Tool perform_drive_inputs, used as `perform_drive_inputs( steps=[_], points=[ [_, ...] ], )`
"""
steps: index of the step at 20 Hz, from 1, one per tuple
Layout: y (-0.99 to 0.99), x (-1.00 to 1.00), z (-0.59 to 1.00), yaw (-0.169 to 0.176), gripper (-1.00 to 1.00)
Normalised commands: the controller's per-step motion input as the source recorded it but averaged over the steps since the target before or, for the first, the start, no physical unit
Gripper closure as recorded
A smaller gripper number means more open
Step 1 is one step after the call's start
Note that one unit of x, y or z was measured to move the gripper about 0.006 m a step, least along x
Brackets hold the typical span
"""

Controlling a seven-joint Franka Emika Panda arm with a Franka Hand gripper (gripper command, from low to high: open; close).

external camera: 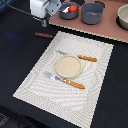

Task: Place the fish, sausage, and tomato into the frying pan.

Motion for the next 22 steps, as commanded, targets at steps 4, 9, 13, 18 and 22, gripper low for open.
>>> perform_drive_inputs(
  steps=[4, 9, 13, 18, 22],
  points=[
    [0.0, -0.4, -0.59, 0.021, -1.0],
    [0.04, -0.44, -0.52, 0.018, -1.0],
    [0.08, -0.41, -0.48, 0.02, -1.0],
    [0.05, -0.41, -0.47, 0.019, -1.0],
    [0.02, -0.38, -0.41, 0.021, -1.0]
  ],
)
